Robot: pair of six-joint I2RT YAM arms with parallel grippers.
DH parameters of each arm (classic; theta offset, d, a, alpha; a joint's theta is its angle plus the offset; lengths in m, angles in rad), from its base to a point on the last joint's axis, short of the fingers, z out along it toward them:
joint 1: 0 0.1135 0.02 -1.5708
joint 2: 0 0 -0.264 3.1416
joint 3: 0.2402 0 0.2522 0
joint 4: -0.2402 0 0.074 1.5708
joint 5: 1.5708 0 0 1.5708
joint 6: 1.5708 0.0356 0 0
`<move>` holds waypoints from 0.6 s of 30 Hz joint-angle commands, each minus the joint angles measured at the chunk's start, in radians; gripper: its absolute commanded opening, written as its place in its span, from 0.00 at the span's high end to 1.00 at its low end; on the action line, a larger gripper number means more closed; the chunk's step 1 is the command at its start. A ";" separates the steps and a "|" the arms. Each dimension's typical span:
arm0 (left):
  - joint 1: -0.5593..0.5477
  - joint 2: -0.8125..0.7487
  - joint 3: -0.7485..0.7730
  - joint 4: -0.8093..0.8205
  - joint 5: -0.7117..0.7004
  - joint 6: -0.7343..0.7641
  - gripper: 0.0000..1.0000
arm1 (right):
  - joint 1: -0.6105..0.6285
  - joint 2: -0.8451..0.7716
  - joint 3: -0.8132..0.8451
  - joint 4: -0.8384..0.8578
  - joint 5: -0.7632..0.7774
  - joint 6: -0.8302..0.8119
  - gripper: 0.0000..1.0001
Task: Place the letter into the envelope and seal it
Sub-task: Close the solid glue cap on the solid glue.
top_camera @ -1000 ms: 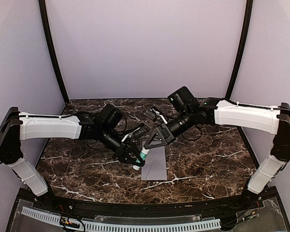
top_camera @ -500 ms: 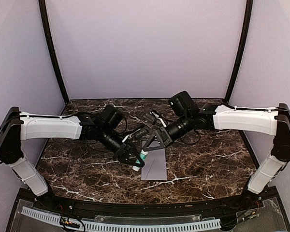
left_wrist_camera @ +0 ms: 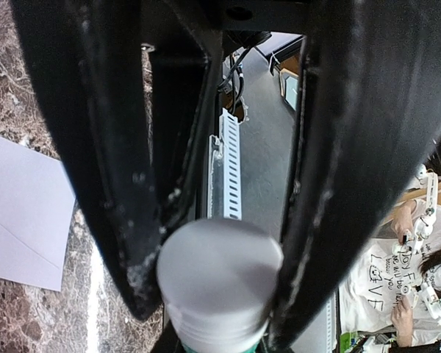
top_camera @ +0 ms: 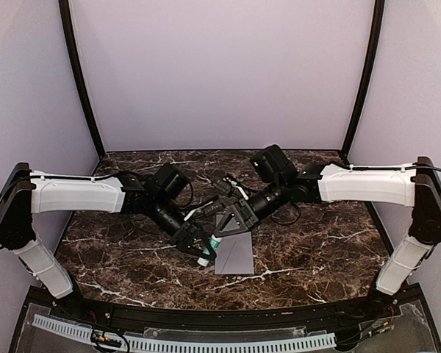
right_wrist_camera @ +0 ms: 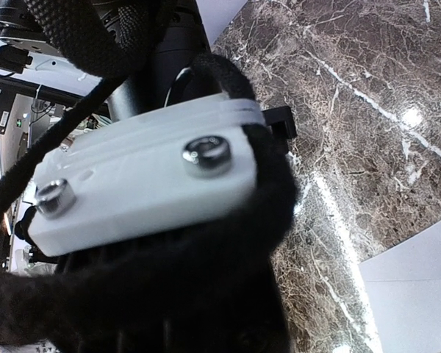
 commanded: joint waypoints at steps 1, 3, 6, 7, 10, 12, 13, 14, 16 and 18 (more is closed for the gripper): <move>0.015 -0.029 0.051 0.223 -0.010 0.000 1.00 | 0.104 0.038 -0.023 0.041 -0.121 0.021 1.00; 0.016 -0.027 0.057 0.236 -0.001 -0.007 1.00 | 0.107 0.038 -0.018 0.043 -0.122 0.023 1.00; 0.016 -0.018 0.072 0.255 0.008 -0.020 1.00 | 0.118 0.043 -0.012 0.044 -0.128 0.024 1.00; 0.016 -0.015 0.075 0.265 0.011 -0.026 1.00 | 0.121 0.045 -0.010 0.041 -0.129 0.022 1.00; 0.016 -0.005 0.101 0.278 0.015 -0.032 1.00 | 0.127 0.046 -0.012 0.039 -0.129 0.020 1.00; 0.017 0.007 0.121 0.280 0.023 -0.033 1.00 | 0.132 0.048 -0.018 0.044 -0.136 0.021 1.00; 0.017 0.015 0.126 0.281 0.025 -0.034 1.00 | 0.135 0.049 -0.019 0.046 -0.141 0.022 1.00; 0.018 0.018 0.138 0.280 0.026 -0.034 1.00 | 0.138 0.050 -0.020 0.046 -0.145 0.020 1.00; 0.020 0.028 0.152 0.280 0.028 -0.033 1.00 | 0.143 0.052 -0.023 0.044 -0.150 0.016 1.00; 0.023 0.035 0.163 0.283 0.027 -0.032 1.00 | 0.146 0.051 -0.028 0.047 -0.155 0.014 1.00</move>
